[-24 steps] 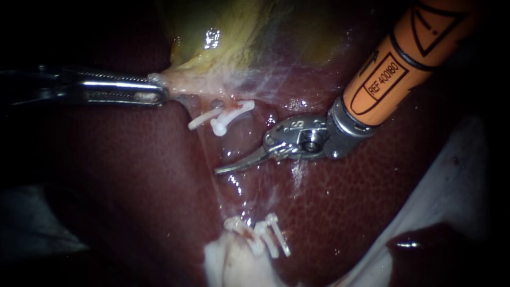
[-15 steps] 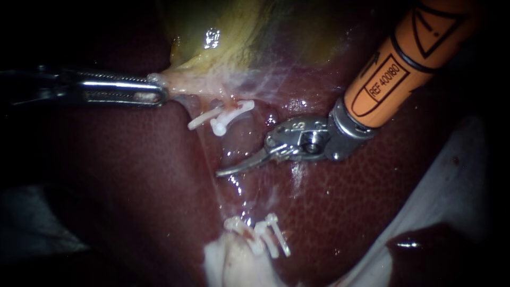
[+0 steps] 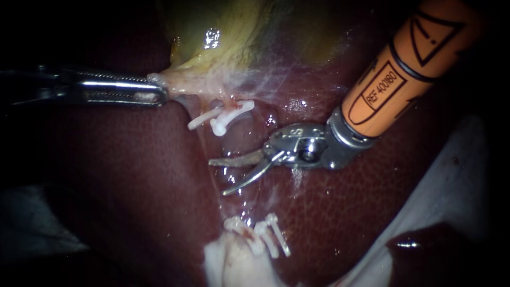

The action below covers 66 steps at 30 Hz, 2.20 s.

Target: Go back from the cut right tube

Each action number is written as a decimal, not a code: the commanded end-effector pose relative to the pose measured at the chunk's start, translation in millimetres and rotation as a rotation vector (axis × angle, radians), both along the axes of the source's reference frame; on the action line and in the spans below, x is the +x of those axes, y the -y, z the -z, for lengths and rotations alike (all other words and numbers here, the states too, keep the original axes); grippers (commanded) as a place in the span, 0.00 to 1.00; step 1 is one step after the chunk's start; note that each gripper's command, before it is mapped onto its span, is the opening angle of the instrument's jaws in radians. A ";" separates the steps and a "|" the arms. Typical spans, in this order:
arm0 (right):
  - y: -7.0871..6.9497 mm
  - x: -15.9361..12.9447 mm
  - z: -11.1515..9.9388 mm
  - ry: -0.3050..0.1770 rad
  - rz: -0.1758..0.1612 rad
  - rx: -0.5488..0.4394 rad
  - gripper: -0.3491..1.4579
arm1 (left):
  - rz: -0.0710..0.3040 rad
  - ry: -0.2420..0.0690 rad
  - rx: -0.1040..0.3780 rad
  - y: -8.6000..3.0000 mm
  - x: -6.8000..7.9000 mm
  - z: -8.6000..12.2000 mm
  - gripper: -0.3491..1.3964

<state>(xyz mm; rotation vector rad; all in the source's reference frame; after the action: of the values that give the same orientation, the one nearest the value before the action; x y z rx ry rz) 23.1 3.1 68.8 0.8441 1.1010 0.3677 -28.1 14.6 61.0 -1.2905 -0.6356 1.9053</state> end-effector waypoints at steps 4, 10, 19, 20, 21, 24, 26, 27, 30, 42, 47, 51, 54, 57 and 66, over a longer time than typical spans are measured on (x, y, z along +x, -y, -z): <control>0.8 -2.8 0.8 0.110 -0.208 -0.107 0.99 | 0.000 0.000 0.000 0.0 0.1 0.0 0.00; 1.2 -7.0 1.6 0.152 -0.265 -0.281 0.99 | -0.001 0.000 0.000 -0.1 0.2 -0.1 0.00; 0.0 -11.3 5.0 0.328 -0.144 -0.500 0.99 | -0.001 0.000 0.000 -0.1 0.2 -0.1 0.00; -0.3 -11.6 5.7 0.361 -0.114 -0.523 0.99 | -0.001 0.000 0.000 -0.1 0.2 -0.1 0.00; -0.5 -11.8 6.2 0.388 -0.097 -0.531 0.99 | -0.001 0.000 0.000 -0.1 0.2 -0.1 0.00; -1.4 -12.1 8.1 0.458 -0.058 -0.554 0.99 | -0.001 0.000 0.000 -0.1 0.2 -0.1 0.00; -1.9 -12.1 9.2 0.490 -0.045 -0.566 0.99 | -0.001 0.000 0.000 -0.1 0.2 -0.1 0.00; -2.1 -12.1 9.6 0.498 -0.037 -0.576 0.99 | -0.001 0.001 0.000 -0.1 0.2 -0.1 0.00; -2.5 -12.2 10.5 0.507 -0.030 -0.578 0.99 | -0.001 0.001 0.000 -0.1 0.2 -0.2 0.00; -2.7 -12.2 10.7 0.442 0.021 -0.523 0.99 | 0.001 -0.003 -0.007 0.2 -0.5 -1.5 0.00; -2.7 -12.2 10.7 0.438 0.025 -0.526 0.99 | 0.006 -0.005 -0.017 0.3 -1.5 -4.0 0.00; -2.6 -12.2 10.7 0.437 0.025 -0.526 0.99 | -0.001 -0.019 -0.022 0.4 -2.4 -5.9 0.00; -2.6 -12.3 10.7 0.435 0.027 -0.525 0.99 | -0.003 -0.023 -0.017 0.5 -3.1 -6.8 0.00; -2.6 -12.3 10.7 0.433 0.028 -0.523 0.99 | -0.006 -0.021 -0.017 0.5 -3.5 -6.9 0.00; -2.6 -12.3 10.7 0.433 0.028 -0.523 0.99 | -0.008 -0.020 -0.016 0.6 -3.7 -7.0 0.00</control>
<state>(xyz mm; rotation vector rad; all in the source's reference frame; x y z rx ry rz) 10.8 5.6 58.2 0.2928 0.7270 0.2077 -31.8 14.0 68.1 -1.2787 -0.6154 1.9305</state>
